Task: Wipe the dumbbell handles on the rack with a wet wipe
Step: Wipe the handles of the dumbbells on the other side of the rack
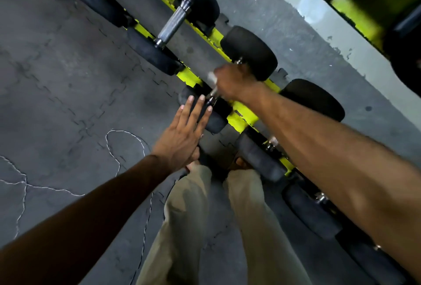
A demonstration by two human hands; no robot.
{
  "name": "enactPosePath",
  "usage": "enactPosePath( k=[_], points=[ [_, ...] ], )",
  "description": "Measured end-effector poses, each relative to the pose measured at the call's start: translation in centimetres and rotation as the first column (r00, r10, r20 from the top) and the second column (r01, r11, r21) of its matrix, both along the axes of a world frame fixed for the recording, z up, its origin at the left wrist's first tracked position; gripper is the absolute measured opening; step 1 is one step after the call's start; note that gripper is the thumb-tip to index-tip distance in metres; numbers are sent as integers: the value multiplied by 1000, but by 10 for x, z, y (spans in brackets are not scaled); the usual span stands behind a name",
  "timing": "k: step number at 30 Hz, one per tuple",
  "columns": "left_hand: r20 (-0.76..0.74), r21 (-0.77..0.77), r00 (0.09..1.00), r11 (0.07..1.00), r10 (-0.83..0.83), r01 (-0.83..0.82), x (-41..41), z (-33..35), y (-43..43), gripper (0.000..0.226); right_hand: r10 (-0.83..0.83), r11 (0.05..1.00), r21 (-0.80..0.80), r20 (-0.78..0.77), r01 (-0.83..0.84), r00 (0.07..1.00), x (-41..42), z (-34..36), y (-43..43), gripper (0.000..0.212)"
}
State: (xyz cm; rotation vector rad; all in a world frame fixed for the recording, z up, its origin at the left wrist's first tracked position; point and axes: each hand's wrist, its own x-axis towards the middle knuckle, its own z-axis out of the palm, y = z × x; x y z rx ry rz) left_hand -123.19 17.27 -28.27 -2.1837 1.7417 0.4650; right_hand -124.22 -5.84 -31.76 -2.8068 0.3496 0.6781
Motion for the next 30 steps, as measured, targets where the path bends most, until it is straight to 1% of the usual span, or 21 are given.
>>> enactPosePath(
  k=[2,3,5,6,8,9,10,11,12,14,15,17,19,20,23,24,25,26,28,29,30],
  points=[
    [-7,-16,1000,1000,20,-20,-6,-1,4,113,-100,990,-102,-21,97,995,4,-1,-7,30],
    [-9,-27,999,999,31,-31,-8,-3,6,111,-134,987,-94,-41,129,990,7,0,-4,31],
    [7,-42,999,998,40,-40,-8,-6,8,109,-181,982,28,-130,186,975,14,4,11,32],
    [20,-45,999,998,34,-33,-8,-8,8,109,-172,976,105,-178,192,969,19,7,18,31],
    [18,-42,1000,999,20,-19,-7,-9,7,112,-80,960,237,-272,147,959,22,10,27,30],
    [4,-37,1000,999,13,-13,-8,-8,7,113,-44,957,261,-294,124,955,21,11,28,32],
    [-7,-36,1000,999,9,-9,-8,-8,8,114,-15,965,247,-292,91,956,20,13,25,38],
    [-17,-36,1000,999,12,-13,-8,-8,9,116,-28,977,198,-262,83,965,18,14,19,43],
    [-25,-37,1000,999,17,-17,-7,-8,10,118,-84,986,126,-197,111,977,15,15,11,46],
    [-28,-35,999,999,17,-18,-6,-9,10,121,-219,976,-2,-49,219,975,5,10,-4,38],
    [-31,-27,999,1000,13,-14,-6,-8,9,122,-217,976,-23,-19,217,976,-2,8,-2,34],
    [-40,-14,999,1000,10,-10,-7,-6,9,125,-102,994,46,-28,103,994,-9,7,19,29],
    [-32,-14,999,1000,11,-11,-6,-5,7,124,-3,992,127,-108,17,994,-6,12,30,27],
    [-33,-12,999,1000,10,-10,-6,-4,7,121,-12,994,107,-110,24,994,-1,14,25,29],
    [-33,-7,999,1000,-11,11,-2,-4,8,109,-183,983,-33,-63,182,981,10,15,-3,29],
    [-39,3,999,1000,-14,14,-1,-4,10,107,-200,978,-67,-57,196,978,8,11,-2,29],
    [-43,11,999,1000,-18,19,-1,-4,10,106,-171,985,-47,-96,167,981,7,10,8,32],
    [-43,11,999,1000,-23,23,-1,-3,11,105,-106,994,19,-140,109,984,7,6,20,35],
    [-46,-2,999,1000,-26,26,0,-1,9,105,-18,981,186,-234,63,972,11,8,38,38],
    [-51,-3,998,1000,-31,30,1,-1,9,106,-4,976,208,-254,59,967,14,10,37,39],
    [-59,-1,998,999,-33,33,3,0,8,107,-16,980,191,-243,64,970,17,10,29,42]
  ],
)
